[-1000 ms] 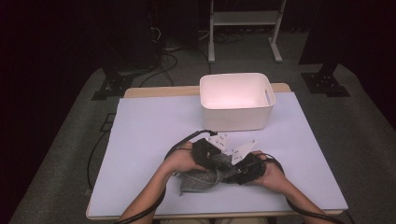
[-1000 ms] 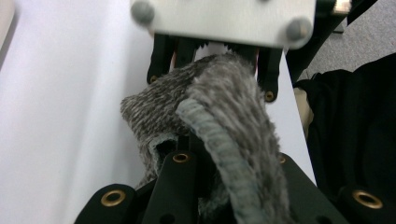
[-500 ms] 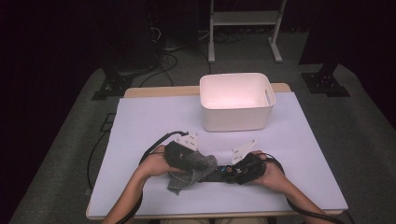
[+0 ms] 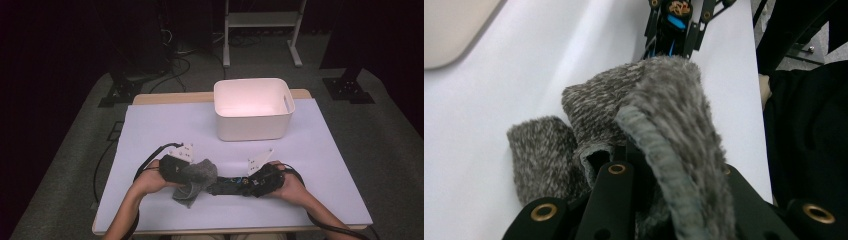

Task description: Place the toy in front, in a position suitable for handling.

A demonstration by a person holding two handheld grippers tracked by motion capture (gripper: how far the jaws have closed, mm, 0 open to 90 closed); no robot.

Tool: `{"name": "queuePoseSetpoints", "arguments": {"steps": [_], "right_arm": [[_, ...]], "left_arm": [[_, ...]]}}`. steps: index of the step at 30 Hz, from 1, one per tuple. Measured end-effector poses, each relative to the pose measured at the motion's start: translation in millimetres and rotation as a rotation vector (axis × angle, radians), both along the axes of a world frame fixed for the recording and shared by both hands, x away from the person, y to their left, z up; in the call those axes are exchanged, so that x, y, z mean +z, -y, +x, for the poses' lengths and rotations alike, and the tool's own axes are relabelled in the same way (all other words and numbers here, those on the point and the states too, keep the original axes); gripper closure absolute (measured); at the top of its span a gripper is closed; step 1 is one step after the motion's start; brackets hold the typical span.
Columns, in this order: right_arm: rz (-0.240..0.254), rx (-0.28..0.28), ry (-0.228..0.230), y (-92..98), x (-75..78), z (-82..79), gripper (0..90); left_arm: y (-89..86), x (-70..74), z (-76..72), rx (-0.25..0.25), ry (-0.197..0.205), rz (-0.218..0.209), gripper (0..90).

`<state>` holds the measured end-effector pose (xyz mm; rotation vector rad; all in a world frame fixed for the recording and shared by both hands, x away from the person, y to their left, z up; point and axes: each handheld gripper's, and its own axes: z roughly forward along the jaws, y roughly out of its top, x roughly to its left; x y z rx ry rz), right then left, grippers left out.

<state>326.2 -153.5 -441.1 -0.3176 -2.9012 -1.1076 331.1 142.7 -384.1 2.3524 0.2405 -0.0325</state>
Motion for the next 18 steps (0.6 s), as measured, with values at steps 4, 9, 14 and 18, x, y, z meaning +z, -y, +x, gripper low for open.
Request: {"name": "queuePoseSetpoints", "arguments": {"steps": [4,9,14,18], "right_arm": [[-0.005,-0.003,-0.005,-0.4,0.6,0.3,63.0],[0.030,-0.007,-0.027,-0.2,7.1,3.3,56.6],[0.011,0.017,-0.019,-12.0,16.4,6.8,55.0],[-0.034,0.044,-0.008,-26.9,21.5,9.6,54.0]], "left_arm": [[-0.2,-5.4,0.0,-0.002,-0.013,-0.002,81.4],[4.1,-8.8,-0.4,-0.012,-0.025,-0.006,81.4],[5.5,-9.3,0.7,-0.017,-0.023,-0.010,81.4],[5.2,-10.4,0.7,-0.015,-0.026,-0.018,81.3]]}}
